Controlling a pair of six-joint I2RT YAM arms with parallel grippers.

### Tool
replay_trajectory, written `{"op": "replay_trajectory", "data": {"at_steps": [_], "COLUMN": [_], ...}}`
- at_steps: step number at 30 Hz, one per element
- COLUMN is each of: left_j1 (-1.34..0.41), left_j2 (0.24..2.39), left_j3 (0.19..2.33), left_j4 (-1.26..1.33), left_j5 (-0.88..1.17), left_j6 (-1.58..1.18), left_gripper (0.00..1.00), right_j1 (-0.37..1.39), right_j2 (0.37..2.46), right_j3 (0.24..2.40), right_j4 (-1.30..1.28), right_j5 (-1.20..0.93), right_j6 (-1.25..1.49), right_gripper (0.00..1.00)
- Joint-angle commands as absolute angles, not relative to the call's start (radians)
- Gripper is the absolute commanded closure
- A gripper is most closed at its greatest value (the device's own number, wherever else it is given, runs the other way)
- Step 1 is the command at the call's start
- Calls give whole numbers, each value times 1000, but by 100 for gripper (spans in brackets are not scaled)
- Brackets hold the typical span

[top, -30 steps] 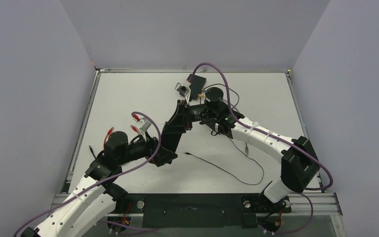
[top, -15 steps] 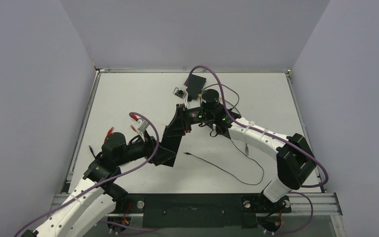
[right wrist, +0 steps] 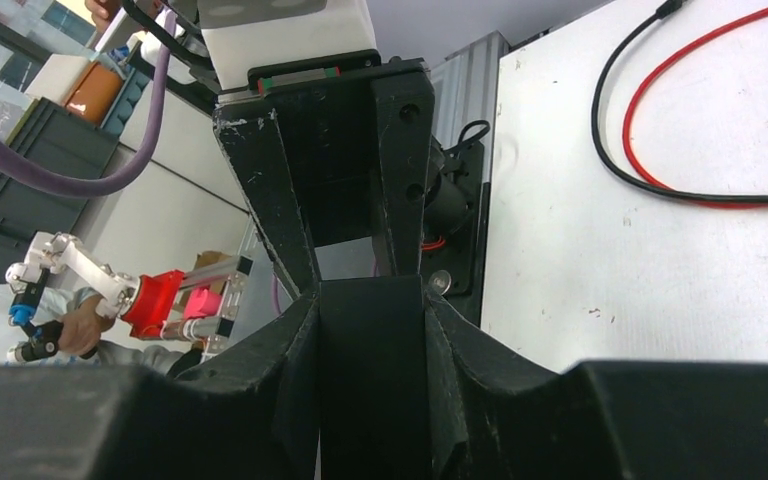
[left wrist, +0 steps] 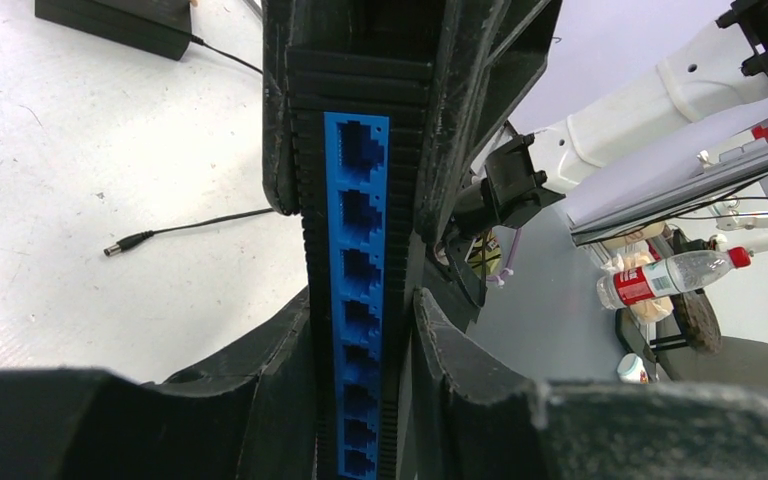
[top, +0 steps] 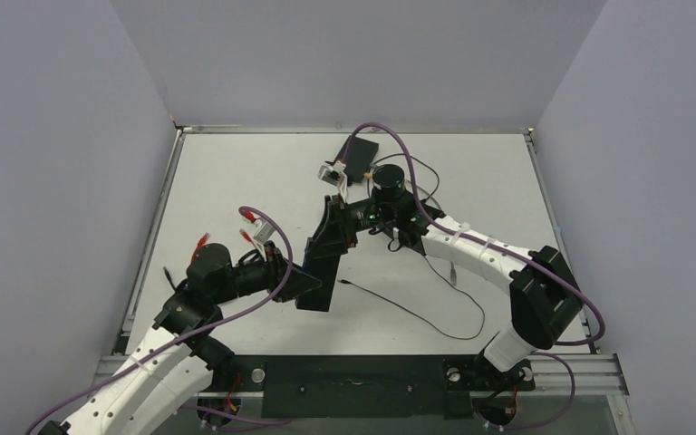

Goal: Insert the plug into the switch port
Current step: Adjust the switch port at the center of the board.

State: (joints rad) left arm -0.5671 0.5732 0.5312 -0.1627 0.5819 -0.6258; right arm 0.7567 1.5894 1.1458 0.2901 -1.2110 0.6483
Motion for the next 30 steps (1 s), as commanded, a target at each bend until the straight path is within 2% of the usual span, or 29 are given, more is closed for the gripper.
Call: {"op": "replay_trajectory", "data": {"at_steps": [1, 7, 11, 14, 17, 24, 27, 30], "left_j1": [-563, -563, -562, -561, -560, -557, -553, -548], "left_j2": [578, 574, 585, 601, 613, 630, 665, 722], "left_j3": [529, 493, 457, 427, 393, 344, 322, 291], "left_j4": [-67, -29, 2, 72, 119, 187, 218, 290], "left_j5": [501, 445, 364, 339, 300, 191, 162, 136], "left_j6": [-651, -701, -751, -810, -870, -946, -973, -992], "left_gripper": [100, 100, 100, 100, 100, 100, 100, 100], "right_j1": [727, 666, 656, 637, 613, 528, 497, 513], "right_j2": [1524, 1426, 1356, 1309, 1240, 1218, 1185, 1147], "right_j3": [1132, 1084, 1102, 1042, 958, 827, 722, 693], "right_j4": [217, 124, -132, -120, 22, 163, 305, 244], "right_j5": [-1063, -883, -604, -443, -412, -451, -350, -263], "right_j6": [588, 505, 360, 385, 458, 617, 702, 654], "right_gripper": [74, 50, 42, 39, 21, 16, 14, 13]}}
